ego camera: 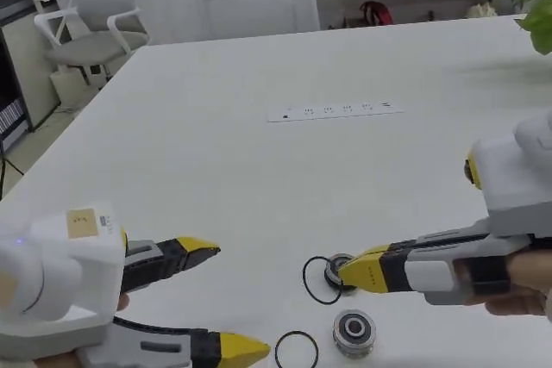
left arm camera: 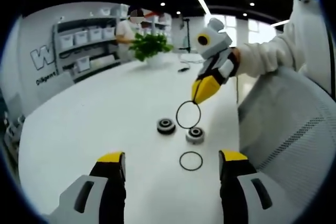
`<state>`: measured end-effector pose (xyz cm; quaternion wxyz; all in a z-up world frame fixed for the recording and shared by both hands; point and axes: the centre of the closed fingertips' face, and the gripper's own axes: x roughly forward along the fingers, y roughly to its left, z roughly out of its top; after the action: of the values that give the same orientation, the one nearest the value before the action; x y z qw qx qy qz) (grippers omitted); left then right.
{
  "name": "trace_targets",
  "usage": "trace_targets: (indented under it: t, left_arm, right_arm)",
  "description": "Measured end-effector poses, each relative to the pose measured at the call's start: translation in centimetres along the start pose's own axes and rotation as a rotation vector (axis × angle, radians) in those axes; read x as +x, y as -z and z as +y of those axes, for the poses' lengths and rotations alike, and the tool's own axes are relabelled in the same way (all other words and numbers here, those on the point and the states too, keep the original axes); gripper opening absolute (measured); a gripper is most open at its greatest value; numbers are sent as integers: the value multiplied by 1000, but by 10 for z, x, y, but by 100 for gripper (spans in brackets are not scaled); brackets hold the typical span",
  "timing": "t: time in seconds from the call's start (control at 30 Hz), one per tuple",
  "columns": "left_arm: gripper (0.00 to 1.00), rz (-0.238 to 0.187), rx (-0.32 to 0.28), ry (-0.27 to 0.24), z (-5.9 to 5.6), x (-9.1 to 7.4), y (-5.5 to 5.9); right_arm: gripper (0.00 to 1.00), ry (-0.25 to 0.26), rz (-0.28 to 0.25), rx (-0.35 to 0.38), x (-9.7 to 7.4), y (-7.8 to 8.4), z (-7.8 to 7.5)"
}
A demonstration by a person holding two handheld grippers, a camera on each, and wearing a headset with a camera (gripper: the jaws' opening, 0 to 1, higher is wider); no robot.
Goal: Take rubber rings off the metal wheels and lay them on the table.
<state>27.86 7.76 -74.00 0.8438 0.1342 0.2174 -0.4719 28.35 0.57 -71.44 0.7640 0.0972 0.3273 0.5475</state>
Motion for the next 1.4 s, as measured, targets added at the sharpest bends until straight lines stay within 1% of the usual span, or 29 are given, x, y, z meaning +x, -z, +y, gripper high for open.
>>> trace_targets:
  t: [0.07,0.17,0.37,0.5,0.63,0.67,0.73,0.87,0.93,1.03,1.17,1.4]
  left_arm:
    - [77,18,-3,14,-5,2,6]
    - [78,32,-15,30,-8,2,13]
    - [82,32,-35,21,-7,1,16]
    - [83,41,-38,31,-9,3,19]
    - [86,77,-28,45,-13,5,27]
    - [86,87,-26,51,-15,5,30]
    - [86,95,-23,62,-17,6,31]
    - [86,100,-24,70,-19,6,32]
    - [86,104,-26,72,-19,6,33]
    - [85,111,-27,73,-20,6,35]
    - [85,115,-28,77,-21,6,36]
    - [85,120,-29,81,-21,6,37]
  right_arm:
    - [0,-9,10,-1,2,2,2]
    - [0,-20,27,-4,6,7,6]
    - [0,-39,63,-10,12,16,11]
    - [0,-50,99,-20,17,25,11]
    - [0,-64,138,-34,23,35,18]
    - [0,-66,143,-36,24,36,16]
    - [0,-73,157,-40,26,39,18]
    - [0,-84,204,-56,31,53,21]
    - [0,-91,242,-67,35,64,22]
    - [0,-102,265,-79,38,71,25]
    - [0,-86,294,-115,39,77,21]
    - [0,-57,295,-125,39,76,12]
